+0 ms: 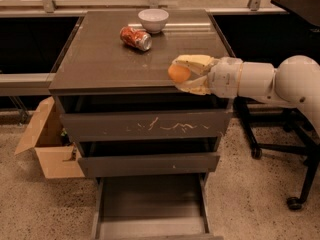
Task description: Pick orange from bottom drawer and place on counter
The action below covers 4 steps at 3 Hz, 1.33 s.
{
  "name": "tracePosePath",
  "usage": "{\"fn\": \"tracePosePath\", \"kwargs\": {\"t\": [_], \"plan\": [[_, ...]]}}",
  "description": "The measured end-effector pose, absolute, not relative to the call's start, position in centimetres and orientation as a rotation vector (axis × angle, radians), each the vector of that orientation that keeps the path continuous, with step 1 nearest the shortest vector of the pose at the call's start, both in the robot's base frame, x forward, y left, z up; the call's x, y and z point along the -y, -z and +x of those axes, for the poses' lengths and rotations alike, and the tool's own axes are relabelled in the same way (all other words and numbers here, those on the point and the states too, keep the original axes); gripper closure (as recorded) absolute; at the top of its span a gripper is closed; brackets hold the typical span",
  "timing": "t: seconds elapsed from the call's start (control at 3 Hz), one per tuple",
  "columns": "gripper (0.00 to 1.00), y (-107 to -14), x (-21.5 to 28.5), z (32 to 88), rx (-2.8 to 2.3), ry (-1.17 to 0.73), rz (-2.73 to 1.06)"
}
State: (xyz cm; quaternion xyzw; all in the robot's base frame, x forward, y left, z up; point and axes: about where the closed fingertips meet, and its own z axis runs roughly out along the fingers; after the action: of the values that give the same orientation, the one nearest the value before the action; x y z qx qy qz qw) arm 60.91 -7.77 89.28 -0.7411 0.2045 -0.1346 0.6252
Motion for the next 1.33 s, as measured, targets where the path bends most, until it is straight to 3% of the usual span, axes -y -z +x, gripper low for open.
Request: {"fn": "tracePosePath", "kwargs": {"t": [0.67,1.33], "plan": [[1.00,-91.1,8.5,63.4,-0.506,0.309,-1.631],[1.00,-93.7,10.2,71.3,-0.655,0.204,-1.578]]}}
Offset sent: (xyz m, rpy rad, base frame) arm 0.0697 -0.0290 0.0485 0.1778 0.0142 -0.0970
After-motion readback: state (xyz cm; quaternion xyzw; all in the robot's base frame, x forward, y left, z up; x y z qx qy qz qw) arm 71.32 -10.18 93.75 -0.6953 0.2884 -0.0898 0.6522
